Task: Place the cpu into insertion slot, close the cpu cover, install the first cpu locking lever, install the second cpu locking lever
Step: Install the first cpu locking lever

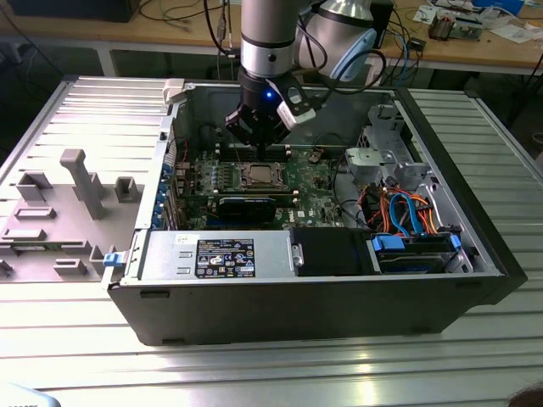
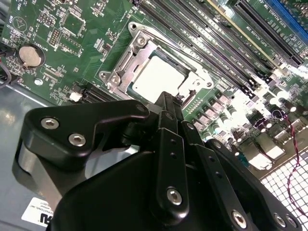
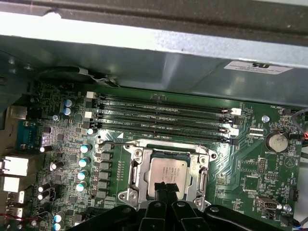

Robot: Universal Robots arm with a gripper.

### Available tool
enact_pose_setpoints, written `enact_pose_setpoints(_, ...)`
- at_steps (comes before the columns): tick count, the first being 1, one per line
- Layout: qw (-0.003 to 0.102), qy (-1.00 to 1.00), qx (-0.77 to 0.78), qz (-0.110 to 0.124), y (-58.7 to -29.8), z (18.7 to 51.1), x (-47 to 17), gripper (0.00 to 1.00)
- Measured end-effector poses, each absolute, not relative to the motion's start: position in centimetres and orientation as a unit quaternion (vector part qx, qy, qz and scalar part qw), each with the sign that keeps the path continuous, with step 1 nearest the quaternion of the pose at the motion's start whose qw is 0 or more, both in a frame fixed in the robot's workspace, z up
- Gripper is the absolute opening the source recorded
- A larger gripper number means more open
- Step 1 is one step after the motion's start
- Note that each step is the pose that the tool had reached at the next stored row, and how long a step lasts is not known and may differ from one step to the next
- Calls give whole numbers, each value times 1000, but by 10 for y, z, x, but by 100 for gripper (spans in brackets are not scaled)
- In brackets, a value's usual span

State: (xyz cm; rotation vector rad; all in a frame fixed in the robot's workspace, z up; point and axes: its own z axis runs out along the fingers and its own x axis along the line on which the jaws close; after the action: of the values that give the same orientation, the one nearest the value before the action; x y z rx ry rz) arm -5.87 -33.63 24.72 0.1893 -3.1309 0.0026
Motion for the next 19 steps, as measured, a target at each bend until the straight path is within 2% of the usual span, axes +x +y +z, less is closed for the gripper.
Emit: enact_pose_setpoints(19,2,-998,60,1,-336,247,-80,11)
